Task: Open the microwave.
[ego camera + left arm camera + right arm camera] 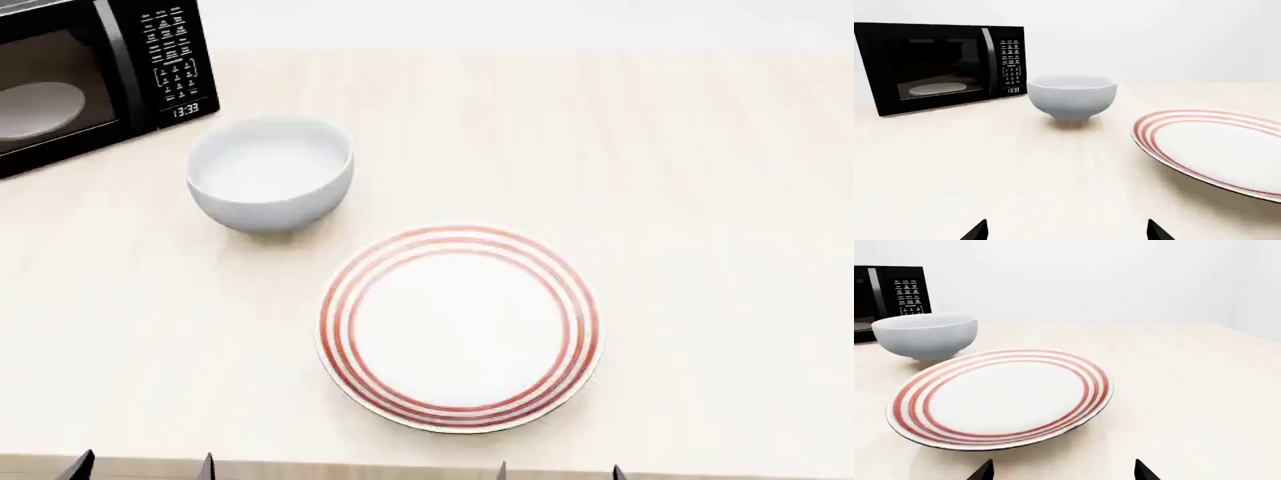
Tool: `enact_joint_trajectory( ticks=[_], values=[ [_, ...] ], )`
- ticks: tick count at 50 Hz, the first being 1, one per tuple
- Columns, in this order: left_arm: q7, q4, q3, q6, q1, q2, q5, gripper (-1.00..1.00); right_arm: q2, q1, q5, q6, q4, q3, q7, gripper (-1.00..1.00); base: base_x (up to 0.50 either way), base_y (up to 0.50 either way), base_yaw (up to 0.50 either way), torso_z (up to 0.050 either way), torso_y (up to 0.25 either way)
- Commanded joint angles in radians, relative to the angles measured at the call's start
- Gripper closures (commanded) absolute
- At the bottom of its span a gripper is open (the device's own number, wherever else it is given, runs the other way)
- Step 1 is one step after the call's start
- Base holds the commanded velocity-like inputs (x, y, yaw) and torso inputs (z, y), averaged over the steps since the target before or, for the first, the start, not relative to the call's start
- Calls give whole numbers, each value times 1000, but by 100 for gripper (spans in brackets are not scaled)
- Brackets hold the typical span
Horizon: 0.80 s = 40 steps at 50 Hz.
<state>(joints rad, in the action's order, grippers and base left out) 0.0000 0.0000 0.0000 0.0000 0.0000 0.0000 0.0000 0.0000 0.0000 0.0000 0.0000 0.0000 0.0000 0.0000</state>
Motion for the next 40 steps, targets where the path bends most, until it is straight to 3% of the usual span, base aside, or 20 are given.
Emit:
enact_joint_trajectory(
  ticks=[1,21,40],
  values=[
    [-19,27,13,1,13,-20,-11,-100,14,-10,21,-12,-24,-19,19,-100,0,0,0,0,0],
    [-66,140,65,16,66,-72,-45,-100,69,-75,128,-125,-178,-66,35,-100,13,16,0,0,0],
    [-91,90,90,35,51,-92,-66,-100,93,-58,137,-144,-134,-103,54,-100,197,365,0,0,0]
  ],
)
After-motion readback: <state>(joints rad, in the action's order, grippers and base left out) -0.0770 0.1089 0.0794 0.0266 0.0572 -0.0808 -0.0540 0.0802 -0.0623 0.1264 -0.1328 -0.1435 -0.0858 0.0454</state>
